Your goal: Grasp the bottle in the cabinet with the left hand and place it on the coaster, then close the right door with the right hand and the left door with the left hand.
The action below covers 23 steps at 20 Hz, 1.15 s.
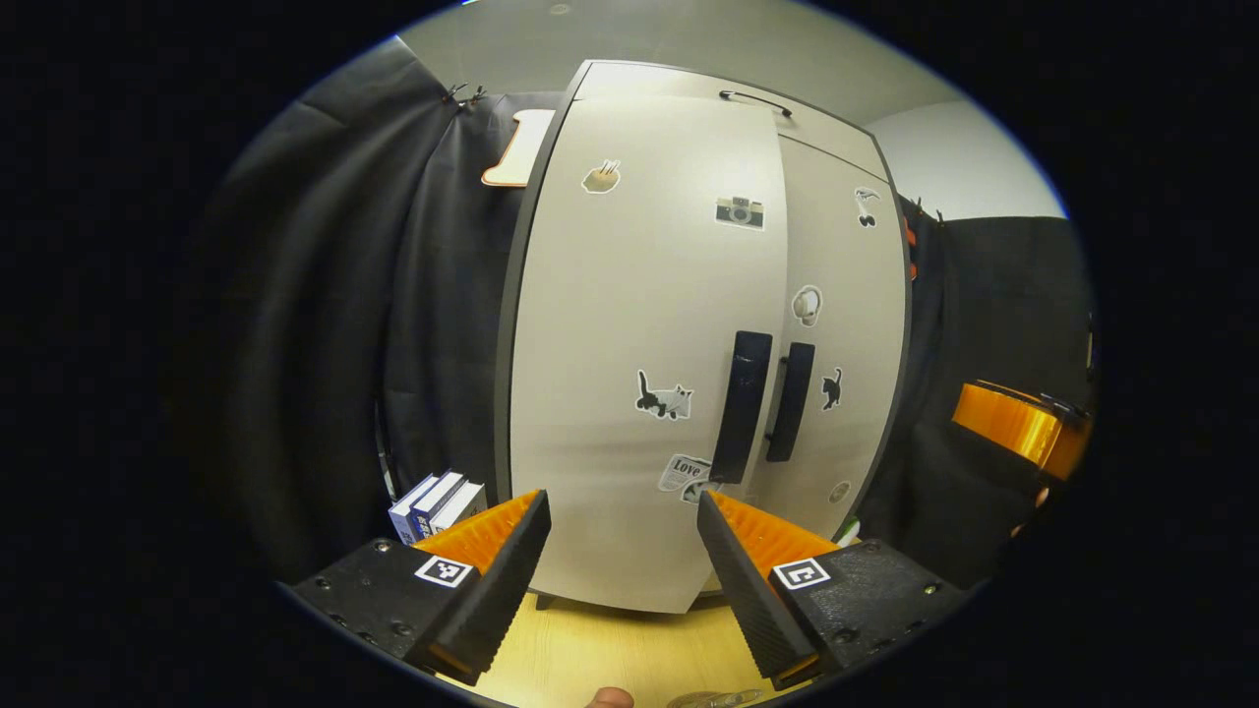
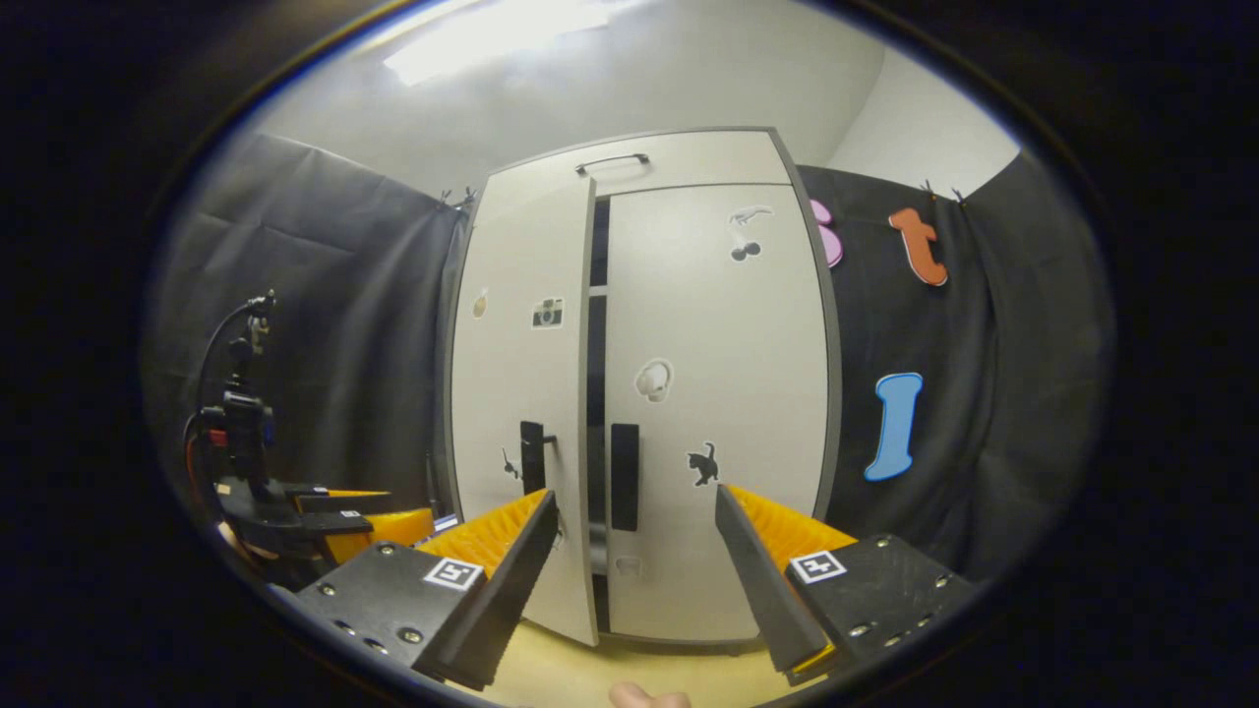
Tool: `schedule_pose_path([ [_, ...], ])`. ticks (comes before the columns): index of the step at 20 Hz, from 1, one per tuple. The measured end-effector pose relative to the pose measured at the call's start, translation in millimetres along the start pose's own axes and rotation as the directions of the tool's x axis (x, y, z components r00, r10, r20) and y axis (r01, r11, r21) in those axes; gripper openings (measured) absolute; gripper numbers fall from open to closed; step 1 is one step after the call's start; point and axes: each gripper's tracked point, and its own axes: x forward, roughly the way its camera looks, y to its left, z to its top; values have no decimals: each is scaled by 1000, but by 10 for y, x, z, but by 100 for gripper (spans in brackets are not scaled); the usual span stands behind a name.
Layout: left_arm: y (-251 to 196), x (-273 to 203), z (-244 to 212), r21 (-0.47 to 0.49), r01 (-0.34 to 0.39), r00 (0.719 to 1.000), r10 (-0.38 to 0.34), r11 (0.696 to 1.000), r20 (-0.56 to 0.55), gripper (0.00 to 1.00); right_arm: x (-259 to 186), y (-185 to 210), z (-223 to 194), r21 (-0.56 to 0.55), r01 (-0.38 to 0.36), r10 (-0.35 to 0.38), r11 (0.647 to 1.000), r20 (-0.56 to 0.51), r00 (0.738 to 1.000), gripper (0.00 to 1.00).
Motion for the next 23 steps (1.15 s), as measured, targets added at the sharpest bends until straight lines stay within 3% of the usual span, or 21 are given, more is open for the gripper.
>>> schedule_pose_path([
  [2, -33, -39, 15, 5, -2, 1000, 2, 1000, 3, 95, -29, 1, 9, 0, 0, 0, 1000, 2, 1000, 94],
  [3, -53, -70, 32, 5, -3, 1000, 3, 1000, 5, 95, -52, -3, 28, -2, 3, -3, 1000, 5, 1000, 98],
  [4, -71, -91, 52, 4, -2, 1000, 2, 1000, 8, 95, -72, -4, 45, -3, 7, -7, 1000, 8, 1000, 94],
  [6, -135, -135, 133, 1, 3, 1000, -3, 1000, 22, 95, -118, -28, 104, -1, 19, -19, 1000, 21, 1000, 98],
  [7, -159, -164, 182, 3, -1, 1000, 1, 1000, 28, 95, -137, -45, 136, 2, 25, -25, 1000, 27, 999, 93],
  [8, -193, -196, 222, 4, -4, 999, 4, 1000, 35, 90, -162, -61, 169, 4, 29, -29, 1000, 34, 999, 93],
  [9, -229, -220, 284, 6, -7, 999, 7, 1000, 46, 95, -180, -79, 199, 3, 35, -35, 999, 39, 999, 98],
  [14, -420, -355, 627, 15, -14, 994, 12, 1000, 113, 95, -277, -207, 307, -2, 63, -63, 998, 57, 996, 98],
  [23, -827, -489, 776, 23, 39, 986, -42, 999, 162, 95, -520, -476, 435, -15, 104, -103, 994, 83, 991, 98],
])
